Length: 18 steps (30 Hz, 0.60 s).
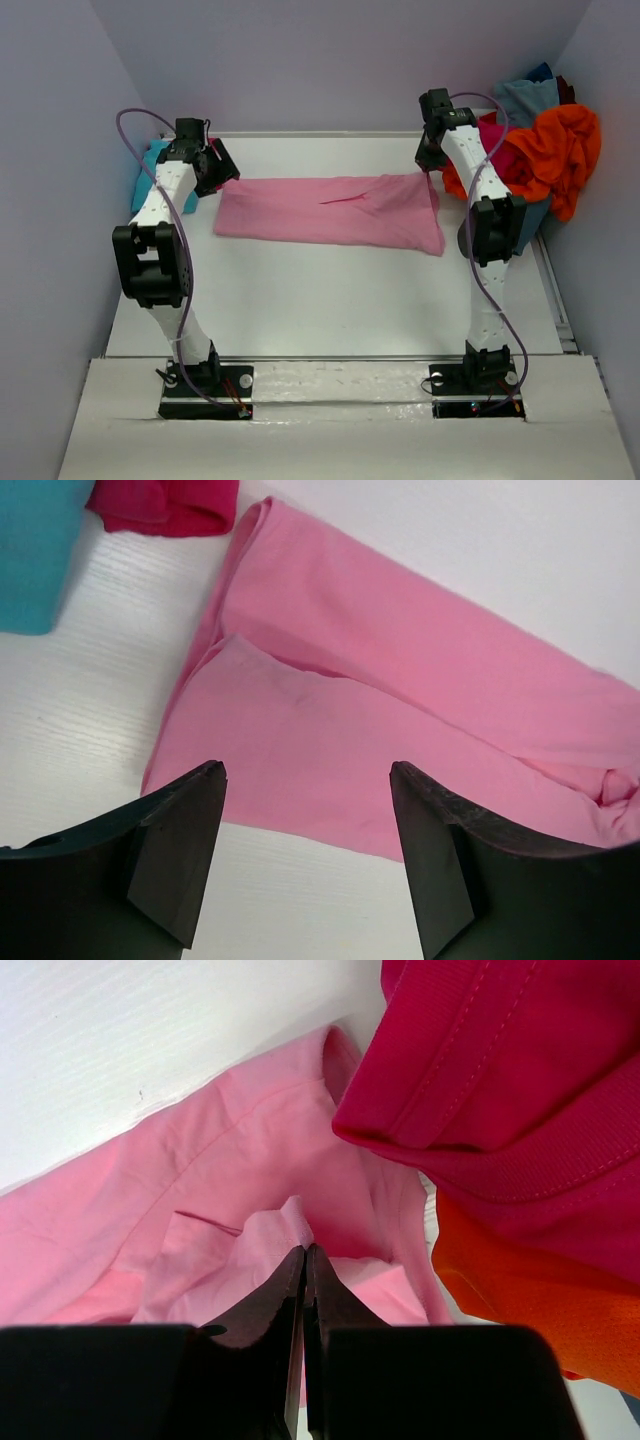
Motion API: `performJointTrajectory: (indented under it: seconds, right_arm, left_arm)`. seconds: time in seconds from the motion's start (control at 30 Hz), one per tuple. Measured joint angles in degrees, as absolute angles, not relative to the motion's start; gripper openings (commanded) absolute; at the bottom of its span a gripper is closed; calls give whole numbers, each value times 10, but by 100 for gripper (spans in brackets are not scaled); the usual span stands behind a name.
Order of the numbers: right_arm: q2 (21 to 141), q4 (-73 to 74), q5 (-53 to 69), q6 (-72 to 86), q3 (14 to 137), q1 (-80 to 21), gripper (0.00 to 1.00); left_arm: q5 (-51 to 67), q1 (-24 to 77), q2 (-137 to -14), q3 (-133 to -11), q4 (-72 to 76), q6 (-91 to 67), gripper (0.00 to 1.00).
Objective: Fold and stack the t-shirts
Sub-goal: Fold the rectangle-folded T-shirt at the center of the board.
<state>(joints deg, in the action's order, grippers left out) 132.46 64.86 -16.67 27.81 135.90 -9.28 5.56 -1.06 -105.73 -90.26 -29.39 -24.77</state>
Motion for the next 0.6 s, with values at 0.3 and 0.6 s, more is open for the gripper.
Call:
performJointTrajectory:
  seconds: [0.3,0.6]
  right_arm:
    - [1302,629,-149,274,1295,-93,7]
    - [1306,632,-142,274,1299,-93,7]
  left_arm:
    - [77,7,-1037,-916,-296,-240,78]
    - [101,36,-1056,-915,-309,-230,78]
